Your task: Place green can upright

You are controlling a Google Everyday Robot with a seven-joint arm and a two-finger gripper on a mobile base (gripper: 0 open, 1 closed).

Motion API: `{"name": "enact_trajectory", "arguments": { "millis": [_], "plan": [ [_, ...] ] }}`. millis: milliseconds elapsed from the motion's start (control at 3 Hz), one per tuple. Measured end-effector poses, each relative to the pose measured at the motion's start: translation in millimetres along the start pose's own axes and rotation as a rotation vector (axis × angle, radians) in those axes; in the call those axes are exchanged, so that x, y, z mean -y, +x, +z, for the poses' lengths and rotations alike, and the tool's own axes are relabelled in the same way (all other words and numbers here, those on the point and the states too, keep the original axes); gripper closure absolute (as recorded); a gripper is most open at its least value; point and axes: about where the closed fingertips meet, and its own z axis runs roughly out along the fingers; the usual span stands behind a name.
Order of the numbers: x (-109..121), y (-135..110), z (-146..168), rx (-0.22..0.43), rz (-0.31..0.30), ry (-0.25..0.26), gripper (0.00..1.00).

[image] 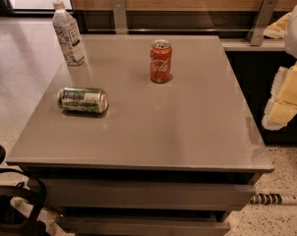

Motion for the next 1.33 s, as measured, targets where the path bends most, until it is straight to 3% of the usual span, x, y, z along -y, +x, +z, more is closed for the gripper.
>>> {"name": "enact_trajectory", "arguments": {
  "millis": [667,1000,1333],
  "plan": [
    [11,-10,3,0.029,0.011,0.004,0.00],
    [25,-28,17,0.088,0.046,-0.010,0.00],
    [31,-58,43,0.127,0.050,-0.063,0.00]
  ]
}}
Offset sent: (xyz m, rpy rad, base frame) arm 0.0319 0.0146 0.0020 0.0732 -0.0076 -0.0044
